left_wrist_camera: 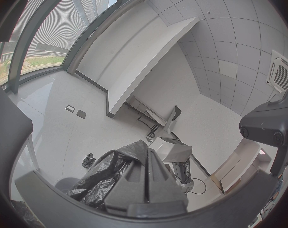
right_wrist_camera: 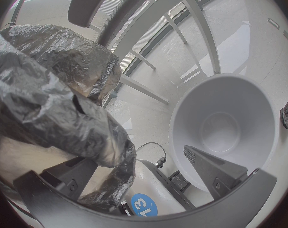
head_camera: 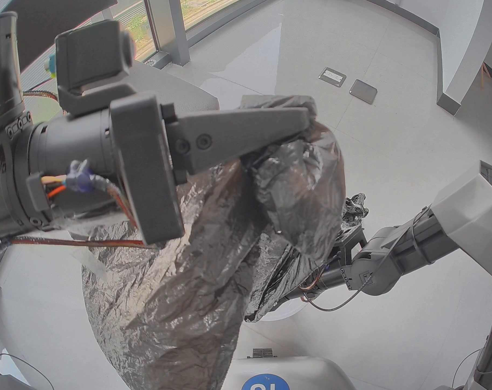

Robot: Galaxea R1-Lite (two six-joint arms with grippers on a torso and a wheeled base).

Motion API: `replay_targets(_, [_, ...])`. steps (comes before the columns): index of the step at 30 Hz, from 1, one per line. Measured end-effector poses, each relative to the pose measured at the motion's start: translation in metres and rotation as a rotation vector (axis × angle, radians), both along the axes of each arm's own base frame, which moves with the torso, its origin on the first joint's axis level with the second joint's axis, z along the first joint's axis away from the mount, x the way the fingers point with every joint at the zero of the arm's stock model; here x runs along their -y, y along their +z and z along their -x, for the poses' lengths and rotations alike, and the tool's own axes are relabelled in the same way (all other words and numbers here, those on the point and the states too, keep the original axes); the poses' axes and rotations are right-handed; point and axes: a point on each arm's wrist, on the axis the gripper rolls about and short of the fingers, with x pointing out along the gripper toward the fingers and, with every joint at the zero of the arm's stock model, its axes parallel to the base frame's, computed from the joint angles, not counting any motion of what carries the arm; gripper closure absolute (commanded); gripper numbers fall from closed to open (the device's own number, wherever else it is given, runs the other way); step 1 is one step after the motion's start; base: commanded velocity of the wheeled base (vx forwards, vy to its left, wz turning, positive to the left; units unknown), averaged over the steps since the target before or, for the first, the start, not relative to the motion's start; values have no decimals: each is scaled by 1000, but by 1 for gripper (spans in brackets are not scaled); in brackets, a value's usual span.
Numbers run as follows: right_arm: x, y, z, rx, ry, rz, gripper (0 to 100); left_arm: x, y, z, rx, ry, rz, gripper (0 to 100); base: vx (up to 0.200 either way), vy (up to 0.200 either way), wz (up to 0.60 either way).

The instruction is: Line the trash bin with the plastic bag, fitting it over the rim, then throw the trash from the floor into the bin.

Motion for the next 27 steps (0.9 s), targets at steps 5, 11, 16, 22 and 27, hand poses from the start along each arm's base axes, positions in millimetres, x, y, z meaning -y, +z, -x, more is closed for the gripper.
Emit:
replay_targets(5, [-4, -4, 3, -11, 13, 8, 0, -1, 3, 0, 8, 3, 10, 100, 0, 0, 0])
replay_targets(11, [-8, -6, 6, -10, 25, 8, 0, -2, 4, 1, 13, 3, 15, 100, 0, 0, 0])
replay_targets(16, [-9, -5, 5, -3, 21, -1, 100, -3, 4, 1, 13, 5, 15, 100, 0, 0, 0])
replay_targets(22, [-8, -4, 4, -6, 15, -4, 100, -3, 3, 1, 11, 5, 13, 100, 0, 0, 0])
replay_targets(27, [-6, 1, 4, 4, 9, -12, 100, -2, 0, 0, 0, 13, 1, 100, 0, 0, 0])
